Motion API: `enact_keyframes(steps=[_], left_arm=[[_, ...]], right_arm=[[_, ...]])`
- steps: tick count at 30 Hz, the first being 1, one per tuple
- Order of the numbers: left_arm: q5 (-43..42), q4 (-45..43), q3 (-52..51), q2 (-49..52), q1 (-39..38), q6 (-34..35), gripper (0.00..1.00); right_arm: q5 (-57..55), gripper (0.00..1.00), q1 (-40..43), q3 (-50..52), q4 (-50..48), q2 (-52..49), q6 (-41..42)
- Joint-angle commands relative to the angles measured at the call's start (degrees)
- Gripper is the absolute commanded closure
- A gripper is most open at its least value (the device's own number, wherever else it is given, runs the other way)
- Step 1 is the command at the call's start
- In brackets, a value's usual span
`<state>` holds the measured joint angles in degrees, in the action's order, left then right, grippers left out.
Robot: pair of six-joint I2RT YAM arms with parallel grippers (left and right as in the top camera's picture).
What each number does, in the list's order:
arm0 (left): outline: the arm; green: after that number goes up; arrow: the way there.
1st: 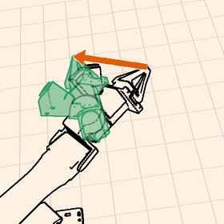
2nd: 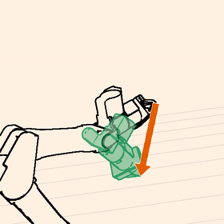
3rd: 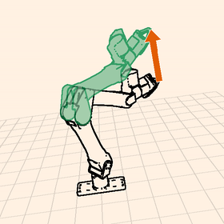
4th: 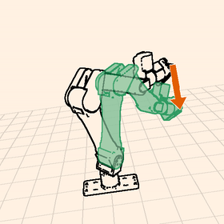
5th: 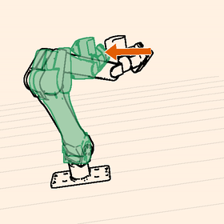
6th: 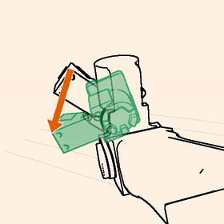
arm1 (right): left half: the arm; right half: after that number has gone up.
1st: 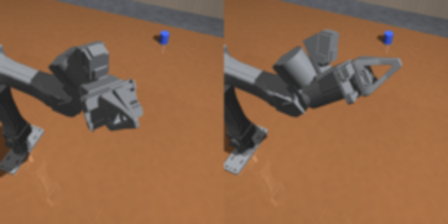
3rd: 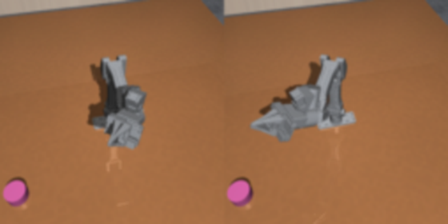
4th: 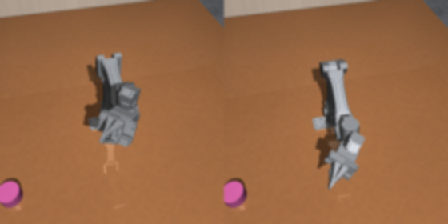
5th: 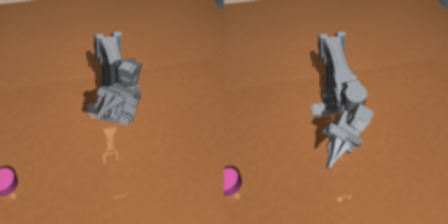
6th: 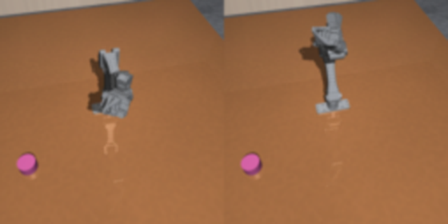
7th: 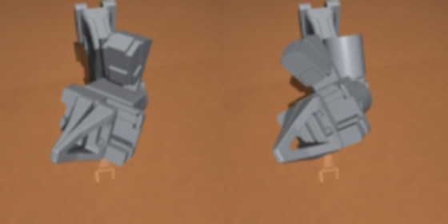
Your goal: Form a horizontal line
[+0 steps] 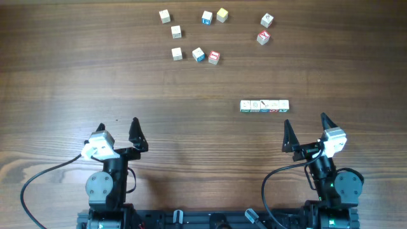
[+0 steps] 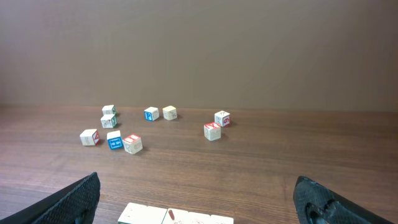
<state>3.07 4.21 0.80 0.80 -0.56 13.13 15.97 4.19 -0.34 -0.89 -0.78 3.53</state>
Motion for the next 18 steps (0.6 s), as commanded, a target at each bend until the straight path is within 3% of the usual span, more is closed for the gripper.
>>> enact_keyframes(steps=[1, 18], left_arm=[[-0.6, 0.0, -0.5, -0.6, 0.5, 1.2, 0.0], [0.0, -0.2, -0.5, -0.6, -2.6, 2.8, 0.0]], right_arm=[[-1.0, 0.0, -0.2, 0.0, -0.3, 0.5, -0.1], [-1.0, 0.0, -0.2, 0.0, -0.3, 0.5, -0.1]])
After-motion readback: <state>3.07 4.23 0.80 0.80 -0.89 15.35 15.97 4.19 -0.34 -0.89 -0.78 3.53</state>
